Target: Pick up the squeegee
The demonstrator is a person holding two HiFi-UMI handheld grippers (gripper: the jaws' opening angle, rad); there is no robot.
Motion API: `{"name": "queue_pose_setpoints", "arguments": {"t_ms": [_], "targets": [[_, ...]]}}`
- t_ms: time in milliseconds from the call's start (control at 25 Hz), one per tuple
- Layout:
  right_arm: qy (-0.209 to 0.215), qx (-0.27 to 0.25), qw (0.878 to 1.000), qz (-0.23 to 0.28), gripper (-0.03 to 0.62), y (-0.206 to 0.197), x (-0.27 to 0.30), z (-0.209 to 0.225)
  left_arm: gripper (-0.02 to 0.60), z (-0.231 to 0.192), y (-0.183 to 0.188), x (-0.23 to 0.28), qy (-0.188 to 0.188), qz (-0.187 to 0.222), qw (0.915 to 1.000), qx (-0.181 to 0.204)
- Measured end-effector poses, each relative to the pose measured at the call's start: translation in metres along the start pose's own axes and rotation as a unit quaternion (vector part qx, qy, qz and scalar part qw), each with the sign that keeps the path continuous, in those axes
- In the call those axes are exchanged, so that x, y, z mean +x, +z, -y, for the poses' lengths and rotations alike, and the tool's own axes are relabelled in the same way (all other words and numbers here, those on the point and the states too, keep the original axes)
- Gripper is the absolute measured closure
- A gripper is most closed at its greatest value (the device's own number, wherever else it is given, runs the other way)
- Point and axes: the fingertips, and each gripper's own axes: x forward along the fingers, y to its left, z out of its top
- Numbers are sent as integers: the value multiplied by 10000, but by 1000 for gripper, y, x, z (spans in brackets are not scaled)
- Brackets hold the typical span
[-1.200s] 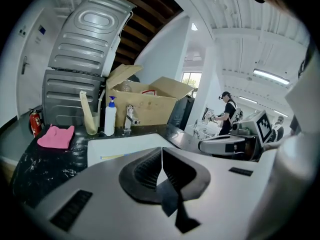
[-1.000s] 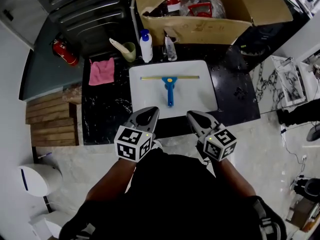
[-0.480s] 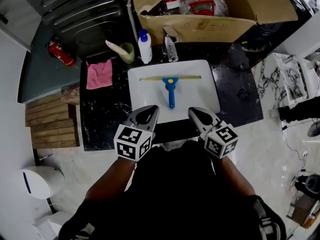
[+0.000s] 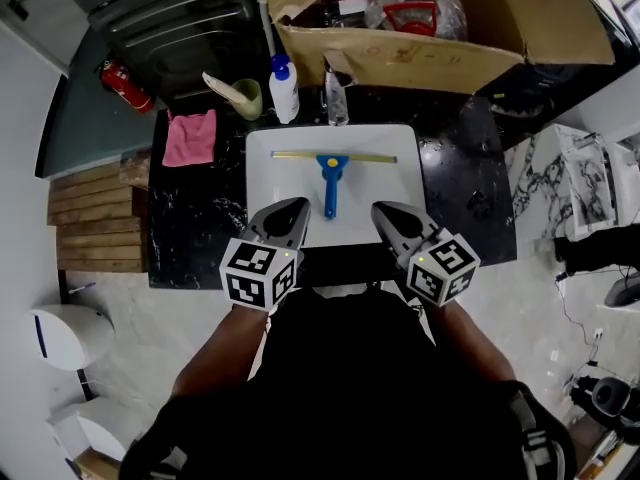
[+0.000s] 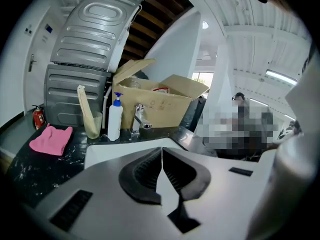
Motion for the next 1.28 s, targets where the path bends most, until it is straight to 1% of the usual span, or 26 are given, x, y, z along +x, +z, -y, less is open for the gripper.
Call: {"name": "queue_pose_setpoints", "arguments": {"t_ms": [160,360,520,560,640,720,920,1120,1280], "targets": [[107,2,9999,-52,585,-2,-7,14,563,4,-8,16,181,-128,9998,-9],[215,19,9998,-6,585,0,-13,27,561,-7,-18,40,663,-233,9975,23],[177,69,9998,93,585,2,-26,41,558,-12,-37,70,807,-511,9953,125],[152,97,9998,129,585,2,-29,45,551,-14,-42,78,839,-612,9945,165],[101,147,9997,190,585,0,-36,52,459,-20,-53,94,904,-789,9927,157],[32,197,9996,217,585,-1,-44,58,448,-27,-62,108,960,-927,9911,22],[-186,308,9988,344,585,-6,-65,73,448,-44,-96,145,1102,-1489,9826,-117],[-523,414,9970,392,585,-9,-88,83,426,-55,-132,175,1150,-2068,9715,112],[-719,500,9953,418,585,-17,-101,87,411,-63,-151,190,1236,-2278,9657,121]]}}
